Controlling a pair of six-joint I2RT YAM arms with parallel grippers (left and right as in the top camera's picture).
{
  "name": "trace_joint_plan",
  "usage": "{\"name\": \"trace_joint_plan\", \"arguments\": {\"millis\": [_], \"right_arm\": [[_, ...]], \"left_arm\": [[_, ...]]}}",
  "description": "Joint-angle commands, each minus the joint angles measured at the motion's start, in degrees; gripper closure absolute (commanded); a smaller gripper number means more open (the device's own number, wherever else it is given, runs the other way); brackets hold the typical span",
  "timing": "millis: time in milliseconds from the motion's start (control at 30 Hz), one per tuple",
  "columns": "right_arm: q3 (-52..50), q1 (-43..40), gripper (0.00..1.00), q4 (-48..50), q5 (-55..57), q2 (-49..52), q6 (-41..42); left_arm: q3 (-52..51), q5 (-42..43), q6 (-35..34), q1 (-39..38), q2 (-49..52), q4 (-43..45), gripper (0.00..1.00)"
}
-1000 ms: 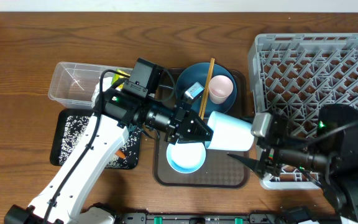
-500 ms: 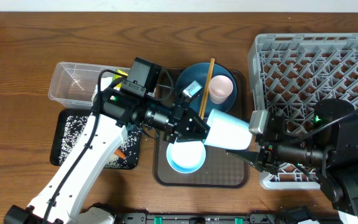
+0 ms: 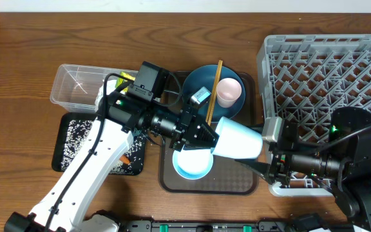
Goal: Sort waste into correct bins and load items into the dishwasher rack
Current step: 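Open the left gripper and pull the cup away with the right gripper, then carry the blue cup with the right gripper over the dish rack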
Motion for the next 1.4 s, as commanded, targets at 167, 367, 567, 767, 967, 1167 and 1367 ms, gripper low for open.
{"name": "trace_joint_plan", "arguments": {"millis": [167, 367, 567, 767, 967, 1167, 1367], "right_arm": [[0.96, 0.37, 0.51, 0.31, -3.48, -0.44, 0.57], [0.96, 0.37, 0.56, 0.74, -3.39, -0.42, 2.64], [0.96, 0.37, 0.56, 1.81, -2.58, -0.42, 4.74], [0.96, 0.37, 0.58, 1.6, -1.51, -0.42, 6.16], [0.96, 0.37, 0.6, 1.55, 6.47, -0.42, 12.2], [0.98, 0.37, 0.63, 1.6, 30.01, -0.42, 25.0], [1.07, -0.07, 0.72, 0.44, 49.9, 0.63, 33.73]], "left_arm": [[-0.33, -0.61, 2.14, -0.15, -0.31, -0.17, 0.93], [-0.33, -9.66, 5.27, -0.57, -0.31, -6.69, 0.87], [-0.33, -13.73, 5.92, -1.64, -0.31, -8.31, 0.87], [-0.33, -18.93, 5.9, -1.62, -0.31, -8.31, 0.86], [-0.33, -34.47, 5.88, -0.66, -0.31, -8.31, 0.85], [-0.33, -53.9, 1.25, -0.07, -0.31, -6.95, 0.85], [-0.33, -63.84, 1.14, -0.07, -0.31, -3.65, 0.71]]}}
